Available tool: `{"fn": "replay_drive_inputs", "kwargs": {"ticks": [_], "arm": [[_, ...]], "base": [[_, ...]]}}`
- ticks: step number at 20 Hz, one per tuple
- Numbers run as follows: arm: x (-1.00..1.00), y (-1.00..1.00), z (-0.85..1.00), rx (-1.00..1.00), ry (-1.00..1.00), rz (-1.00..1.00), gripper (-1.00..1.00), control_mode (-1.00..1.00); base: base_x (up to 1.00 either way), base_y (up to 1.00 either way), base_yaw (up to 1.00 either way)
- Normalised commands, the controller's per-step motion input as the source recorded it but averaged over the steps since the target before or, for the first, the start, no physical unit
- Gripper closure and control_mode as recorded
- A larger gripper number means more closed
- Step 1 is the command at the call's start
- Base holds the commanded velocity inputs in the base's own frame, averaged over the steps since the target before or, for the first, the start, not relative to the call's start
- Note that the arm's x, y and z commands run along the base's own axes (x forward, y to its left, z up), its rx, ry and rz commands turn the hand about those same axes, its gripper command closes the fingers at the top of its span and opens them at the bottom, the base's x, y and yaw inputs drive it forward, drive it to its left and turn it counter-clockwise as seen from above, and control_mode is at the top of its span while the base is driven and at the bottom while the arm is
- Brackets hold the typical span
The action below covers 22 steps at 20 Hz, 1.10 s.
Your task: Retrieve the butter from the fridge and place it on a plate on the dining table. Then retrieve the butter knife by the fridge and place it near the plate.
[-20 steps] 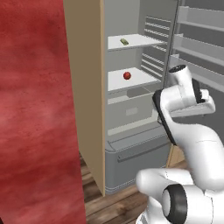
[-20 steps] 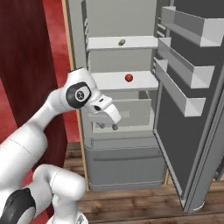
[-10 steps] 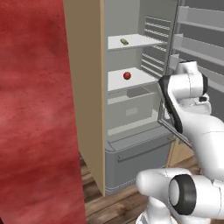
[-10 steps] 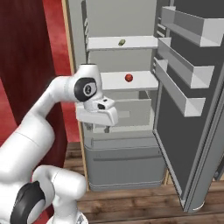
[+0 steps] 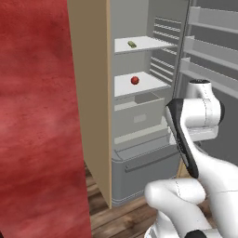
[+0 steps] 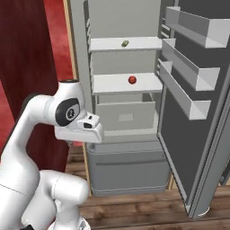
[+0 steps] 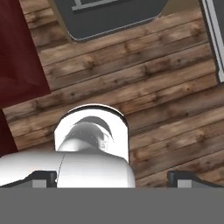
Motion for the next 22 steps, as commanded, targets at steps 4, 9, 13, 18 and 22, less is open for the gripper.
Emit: {"fn": "replay_drive_inputs", "kwargs": {"ticks": [4, 9, 13, 18, 22], "arm": [[-0.01, 0.14, 0.13, 0.03, -0.12, 0.03, -1.0, -1.0], [-0.11, 0.27, -0.02, 0.04, -0.03, 0.0, -1.0, -1.0], [0.0, 0.04, 0.0, 0.0, 0.0, -0.01, -1.0, -1.0], [0.01, 0.0, 0.0, 0.0, 0.0, 0.0, -1.0, -1.0], [0.0, 0.0, 0.0, 0.0, 0.0, 0.0, -1.0, 1.0]], "base": [[0.0, 0.0, 0.0], [0.0, 0.0, 0.0], [0.0, 0.0, 0.0], [0.0, 0.0, 0.0], [0.0, -0.01, 0.0]]}}
